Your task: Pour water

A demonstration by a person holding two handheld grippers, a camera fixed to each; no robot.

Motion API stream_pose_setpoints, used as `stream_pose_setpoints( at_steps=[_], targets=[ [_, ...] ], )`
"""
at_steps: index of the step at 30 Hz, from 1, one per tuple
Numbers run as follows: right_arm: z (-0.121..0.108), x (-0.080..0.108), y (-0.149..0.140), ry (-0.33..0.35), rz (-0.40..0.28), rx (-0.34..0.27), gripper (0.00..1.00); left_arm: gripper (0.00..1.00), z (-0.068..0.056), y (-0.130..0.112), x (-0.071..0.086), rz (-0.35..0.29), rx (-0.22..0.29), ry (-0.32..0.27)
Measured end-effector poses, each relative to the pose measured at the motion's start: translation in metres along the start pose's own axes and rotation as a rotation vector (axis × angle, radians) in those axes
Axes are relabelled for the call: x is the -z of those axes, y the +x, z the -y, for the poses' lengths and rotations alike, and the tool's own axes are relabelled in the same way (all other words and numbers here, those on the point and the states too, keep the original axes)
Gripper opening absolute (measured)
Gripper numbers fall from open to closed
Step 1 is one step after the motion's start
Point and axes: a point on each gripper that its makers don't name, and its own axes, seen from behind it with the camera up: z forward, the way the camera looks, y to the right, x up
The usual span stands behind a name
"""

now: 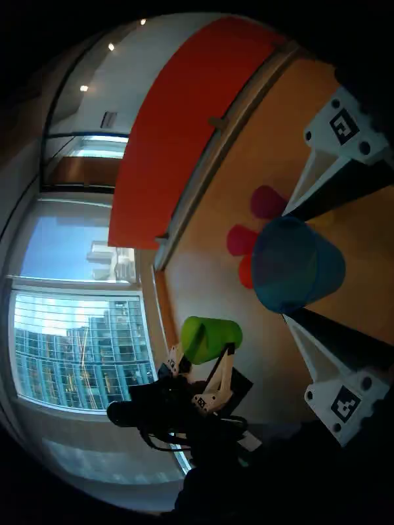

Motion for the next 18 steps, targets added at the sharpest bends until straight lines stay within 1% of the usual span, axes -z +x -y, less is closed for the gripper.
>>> stream_pose_setpoints(
  at_steps=[5, 11, 18],
  targets=[
    [0.001, -0.005, -0.017, 0.009, 0.039, -0.009, 0.92, 0.79, -0.001, -0.005, -0.001, 0.013, -0.004, -0.008],
    [-0.001, -0.011, -0.037, 0.000, 0.081, 0.003, 0.92, 0.79, -0.004, -0.012, -0.003, 0.034, -0.007, -0.015],
    [0.000, -0.016, -0.045, 0.005, 0.087, 0.003, 0.92, 0.79, -0.006, -0.025, -0.006, 0.083, -0.011, -0.021]
  ],
)
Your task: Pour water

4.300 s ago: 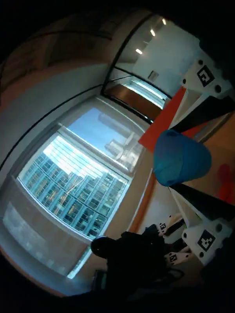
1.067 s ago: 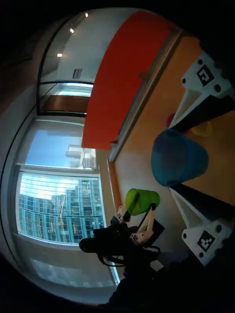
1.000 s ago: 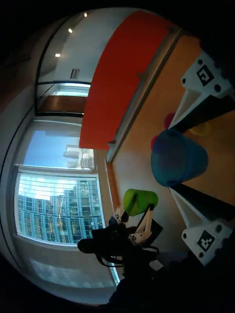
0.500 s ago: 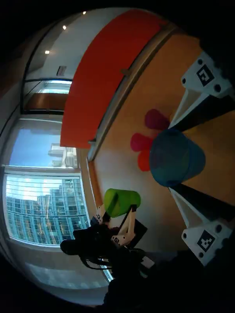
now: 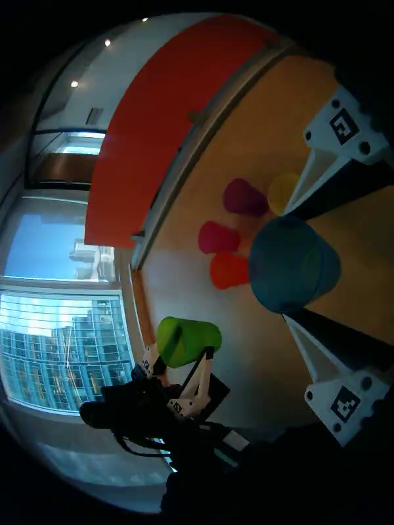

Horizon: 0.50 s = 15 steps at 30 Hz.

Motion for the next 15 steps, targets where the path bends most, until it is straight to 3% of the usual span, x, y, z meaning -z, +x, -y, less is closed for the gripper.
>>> stream_pose_setpoints(
  at_steps=[15],
  targets=[
    [-0.001, -0.008, -0.012, 0.004, 0.013, -0.018, 0.92, 0.80, -0.005, -0.043, -0.011, 0.139, -0.018, -0.026]
  ],
)
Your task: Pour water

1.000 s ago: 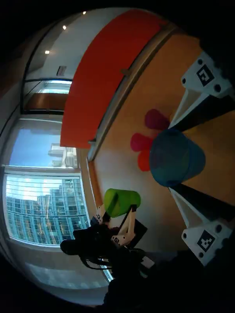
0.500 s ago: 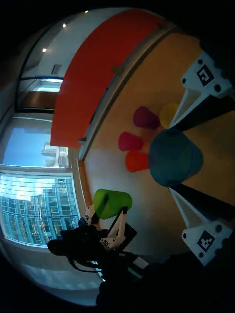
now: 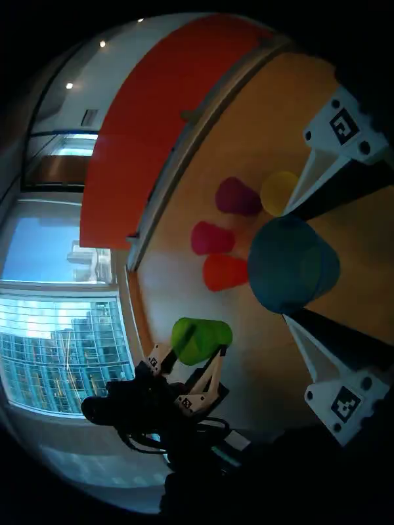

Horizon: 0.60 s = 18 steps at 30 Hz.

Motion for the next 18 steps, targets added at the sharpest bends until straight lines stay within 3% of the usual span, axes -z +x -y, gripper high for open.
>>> stream_pose_setpoints(
  at_steps=[18],
  targets=[
    [-0.003, -0.016, -0.021, 0.009, 0.031, -0.019, 0.92, 0.80, 0.002, -0.053, -0.020, 0.161, -0.018, -0.029]
  ],
)
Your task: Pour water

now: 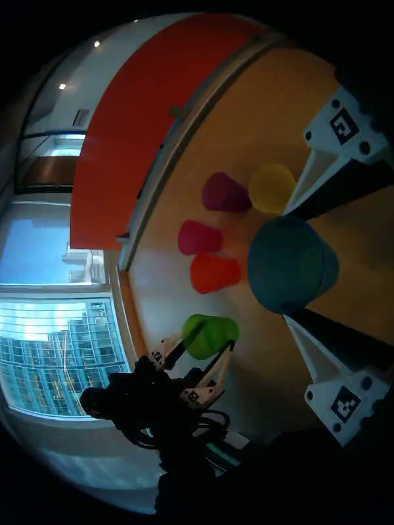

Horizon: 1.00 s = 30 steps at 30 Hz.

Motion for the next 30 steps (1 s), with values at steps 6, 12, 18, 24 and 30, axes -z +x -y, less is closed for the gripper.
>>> stream_pose_setpoints(
  at_steps=[6, 12, 18, 24, 30],
  targets=[
    [-0.002, -0.005, -0.004, 0.002, 0.007, -0.005, 0.92, 0.80, 0.004, -0.012, -0.009, 0.036, 0.013, -0.008],
    [-0.004, -0.010, -0.007, 0.006, 0.010, -0.015, 0.92, 0.80, 0.005, -0.022, -0.017, 0.058, 0.022, -0.015],
    [-0.005, -0.014, -0.009, 0.009, 0.014, -0.022, 0.92, 0.80, 0.006, -0.028, -0.023, 0.058, 0.035, -0.019],
    [-0.007, -0.016, -0.011, 0.007, 0.017, -0.027, 0.92, 0.80, 0.009, -0.034, -0.026, 0.061, 0.051, -0.014],
    [-0.006, -0.017, -0.013, 0.007, 0.017, -0.032, 0.92, 0.80, 0.010, -0.038, -0.026, 0.056, 0.068, -0.017]
  ],
)
